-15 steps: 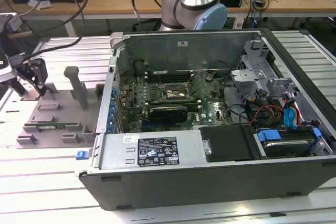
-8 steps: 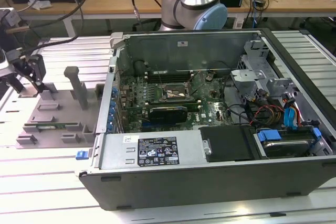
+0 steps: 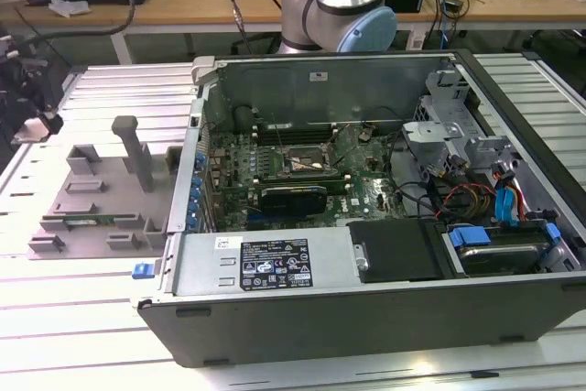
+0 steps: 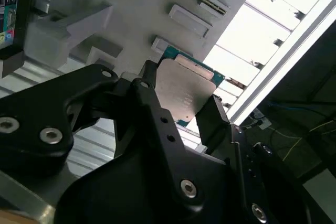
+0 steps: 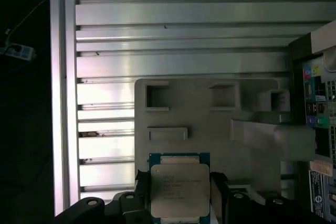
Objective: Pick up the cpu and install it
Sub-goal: 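Pick up the cpu and move it towards the insertion slot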
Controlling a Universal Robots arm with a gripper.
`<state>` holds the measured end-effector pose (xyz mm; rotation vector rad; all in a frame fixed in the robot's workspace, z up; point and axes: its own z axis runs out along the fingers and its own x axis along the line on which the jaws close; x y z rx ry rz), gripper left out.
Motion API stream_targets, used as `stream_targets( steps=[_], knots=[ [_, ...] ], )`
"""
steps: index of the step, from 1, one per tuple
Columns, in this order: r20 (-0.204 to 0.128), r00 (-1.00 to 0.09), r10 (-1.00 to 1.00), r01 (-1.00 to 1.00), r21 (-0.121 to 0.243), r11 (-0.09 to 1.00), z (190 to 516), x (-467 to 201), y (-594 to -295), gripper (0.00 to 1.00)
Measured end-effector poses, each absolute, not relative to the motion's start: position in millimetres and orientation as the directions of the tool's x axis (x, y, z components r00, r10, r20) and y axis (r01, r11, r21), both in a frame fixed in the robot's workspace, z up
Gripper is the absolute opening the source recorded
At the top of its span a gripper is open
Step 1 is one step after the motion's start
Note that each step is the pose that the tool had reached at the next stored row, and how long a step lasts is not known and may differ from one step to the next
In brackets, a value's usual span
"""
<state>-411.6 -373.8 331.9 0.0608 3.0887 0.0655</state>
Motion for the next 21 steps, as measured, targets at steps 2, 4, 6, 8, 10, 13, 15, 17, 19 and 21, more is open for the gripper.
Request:
stream_targets(
  steps=[2,4,6,8,10,13,15,17,19,21],
  knots=[
    [-0.052,-0.998,0.040,0.038,0.043,0.998,347.5,-411.6,-373.6,0.54],
    [-0.055,-0.998,0.040,0.038,0.043,0.998,362.3,-411.6,-373.0,0.54],
    [-0.056,-0.998,0.040,0.038,0.044,0.998,369.7,-411.6,-372.7,0.54],
    [-0.058,-0.998,0.040,0.038,0.044,0.998,379.1,-411.6,-372.0,0.54],
    [-0.059,-0.997,0.040,0.038,0.044,0.998,385.0,-411.6,-371.9,0.54],
    [-0.060,-0.997,0.040,0.038,0.044,0.998,393.7,-411.6,-371.6,0.54],
    [-0.060,-0.997,0.040,0.038,0.044,0.998,398.1,-411.6,-371.6,0.54],
    [-0.060,-0.997,0.040,0.038,0.044,0.998,400.2,-411.7,-371.6,0.54],
    [-0.060,-0.997,0.040,0.038,0.044,0.998,402.8,-411.6,-371.5,0.54],
    [-0.061,-0.997,0.040,0.038,0.044,0.998,402.9,-411.6,-371.5,0.54]
  ],
)
